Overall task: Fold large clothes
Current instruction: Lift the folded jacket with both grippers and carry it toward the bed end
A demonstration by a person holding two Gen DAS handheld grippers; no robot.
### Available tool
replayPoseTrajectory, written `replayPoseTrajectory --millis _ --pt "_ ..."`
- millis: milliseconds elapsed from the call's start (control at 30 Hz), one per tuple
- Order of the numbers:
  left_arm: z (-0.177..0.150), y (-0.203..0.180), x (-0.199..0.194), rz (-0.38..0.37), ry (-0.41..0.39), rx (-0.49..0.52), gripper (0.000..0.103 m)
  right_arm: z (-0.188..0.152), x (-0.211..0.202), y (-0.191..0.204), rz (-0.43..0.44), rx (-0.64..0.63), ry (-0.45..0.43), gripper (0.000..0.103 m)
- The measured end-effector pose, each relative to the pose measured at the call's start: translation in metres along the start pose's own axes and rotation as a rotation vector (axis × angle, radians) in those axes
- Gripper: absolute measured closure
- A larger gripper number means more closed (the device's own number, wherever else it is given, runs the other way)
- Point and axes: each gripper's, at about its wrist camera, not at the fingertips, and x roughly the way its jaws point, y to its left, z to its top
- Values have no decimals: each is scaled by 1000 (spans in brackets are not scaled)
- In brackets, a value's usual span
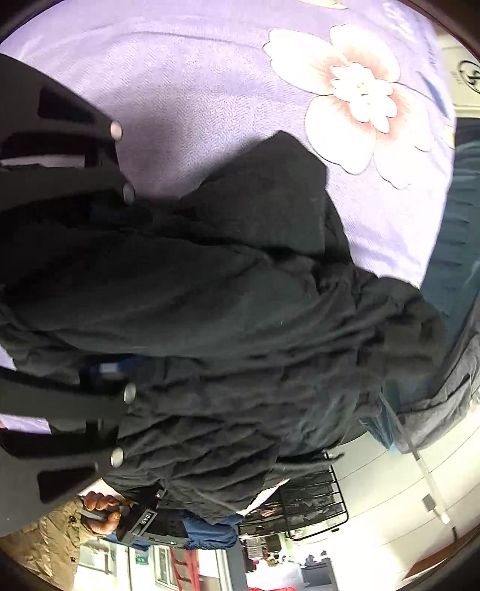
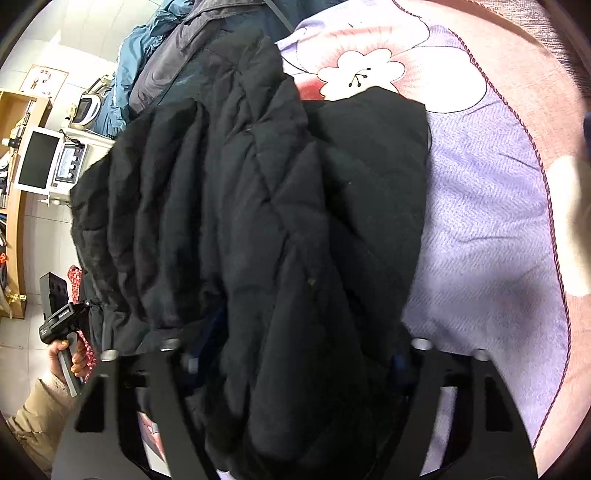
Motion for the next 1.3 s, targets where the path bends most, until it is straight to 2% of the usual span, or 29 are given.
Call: replayPoseTrajectory --millis 67,133,233,400,533,667,767,900,1100,1200,1300 --pt "-5 -18 -6 37 -13 32 68 -2 -4 5 -7 -17 -9 53" --pt "-11 -32 -15 51 -36 50 72 -6 -9 11 -10 -38 -20 67" --pt "-20 -39 -32 40 -77 50 77 -14 -19 21 -18 -85 -40 77" --pt "-55 -60 -67 17 -152 52 79 -31 -42 33 5 -113 -69 82" --pt "-93 -69 -87 41 -167 60 79 -56 -64 46 12 -212 -62 83" --pt "-136 -64 -90 48 -161 19 79 -80 -71 43 1 -241 -35 83" --pt "-149 -59 -88 35 -166 -3 79 -95 -68 40 -20 -235 -18 83" --pt "-139 -51 -91 2 -184 -2 80 -97 -74 61 -61 -264 -41 83" --pt "-114 -32 -134 -68 -249 138 81 -99 -87 128 -104 -382 -90 86" --pt "-104 -13 -163 -100 -292 167 81 -99 -87 184 -105 -426 -96 86" --pt "-101 40 -212 -135 -369 118 82 -95 -70 268 -105 -529 -77 86"
